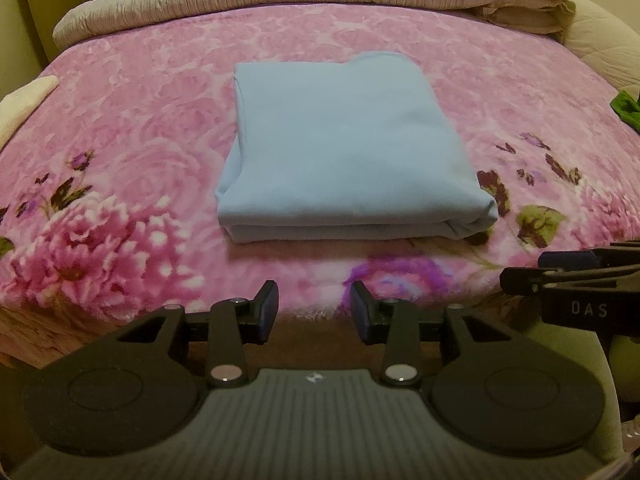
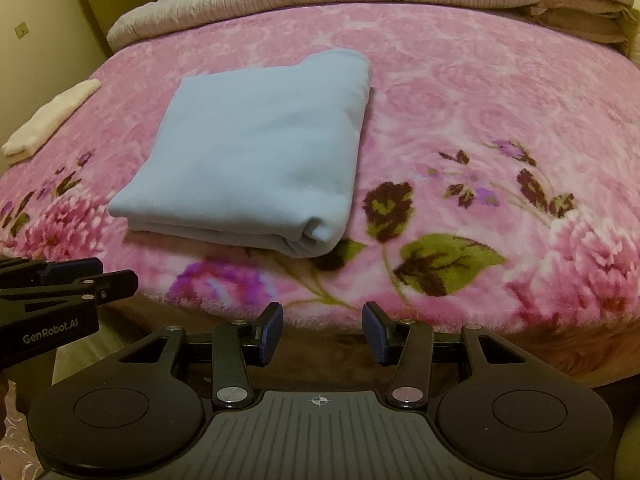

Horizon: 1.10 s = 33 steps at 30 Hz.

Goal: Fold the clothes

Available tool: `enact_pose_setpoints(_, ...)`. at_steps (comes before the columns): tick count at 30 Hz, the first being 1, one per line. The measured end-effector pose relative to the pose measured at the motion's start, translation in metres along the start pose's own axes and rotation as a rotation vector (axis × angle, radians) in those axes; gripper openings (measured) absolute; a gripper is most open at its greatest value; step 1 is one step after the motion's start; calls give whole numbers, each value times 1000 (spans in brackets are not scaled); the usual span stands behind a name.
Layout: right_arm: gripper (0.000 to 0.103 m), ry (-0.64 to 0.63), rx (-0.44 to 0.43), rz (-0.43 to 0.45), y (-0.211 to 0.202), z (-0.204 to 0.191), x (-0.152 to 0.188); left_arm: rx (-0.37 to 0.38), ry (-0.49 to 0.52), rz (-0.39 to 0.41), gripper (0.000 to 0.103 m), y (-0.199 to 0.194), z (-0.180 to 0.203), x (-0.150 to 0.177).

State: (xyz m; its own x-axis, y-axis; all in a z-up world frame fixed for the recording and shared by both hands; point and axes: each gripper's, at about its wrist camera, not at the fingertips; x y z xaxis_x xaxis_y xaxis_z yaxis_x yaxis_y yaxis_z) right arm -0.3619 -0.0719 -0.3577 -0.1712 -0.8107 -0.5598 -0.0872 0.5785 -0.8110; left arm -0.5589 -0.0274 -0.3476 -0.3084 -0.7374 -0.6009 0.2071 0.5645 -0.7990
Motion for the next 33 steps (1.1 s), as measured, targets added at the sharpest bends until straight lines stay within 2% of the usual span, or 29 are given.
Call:
enact_pose_setpoints(5, 48, -3, 3, -18, 6, 3, -1, 15, -7, -6, 35, 5, -4, -3)
enact_pose_setpoints(8, 48, 2, 12, -12, 6, 13, -7, 48, -29, 16, 35, 4, -16, -12)
enact_pose_setpoints(12, 48, 33, 37, 61, 1, 37, -30, 127, -53, 83, 34, 2, -39, -37)
enact_pose_setpoints(14, 48, 48, 7, 104, 2, 49, -47, 145, -53, 103, 32, 8, -48, -55)
enact_pose_setpoints(17, 48, 47, -66, 138, 14, 60, -74, 156, -46, 131, 20, 26, -59, -84)
enact_pose_setpoints(22, 47, 14, -172, 158, 55, 65, -116, 196, -33, 133, 20, 75, -66, -128)
enact_pose_setpoints(26, 38, 25, -188, 163, 92, 74, -146, 192, -17, 131, 20, 116, -71, -154)
enact_pose_setpoints(30, 37, 56, -201, 145, 127, 81, -169, 194, -49, 88, 20, 159, -87, -165)
enact_pose_setpoints(33, 37, 44, -188, 130, 147, 80, -178, 231, -74, 93, 21, 176, -97, -167)
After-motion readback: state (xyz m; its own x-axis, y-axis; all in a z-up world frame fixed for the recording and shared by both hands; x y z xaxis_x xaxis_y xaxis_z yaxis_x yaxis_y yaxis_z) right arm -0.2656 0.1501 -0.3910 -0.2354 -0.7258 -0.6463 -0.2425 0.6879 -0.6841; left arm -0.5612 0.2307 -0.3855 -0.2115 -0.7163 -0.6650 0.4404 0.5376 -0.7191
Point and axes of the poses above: each gripper's, at about its wrist camera, not at the fingertips, and y roughly the way its jaws point, z to its right, x to its underside, and after that the axes turned 2 degrees about z, right-handed
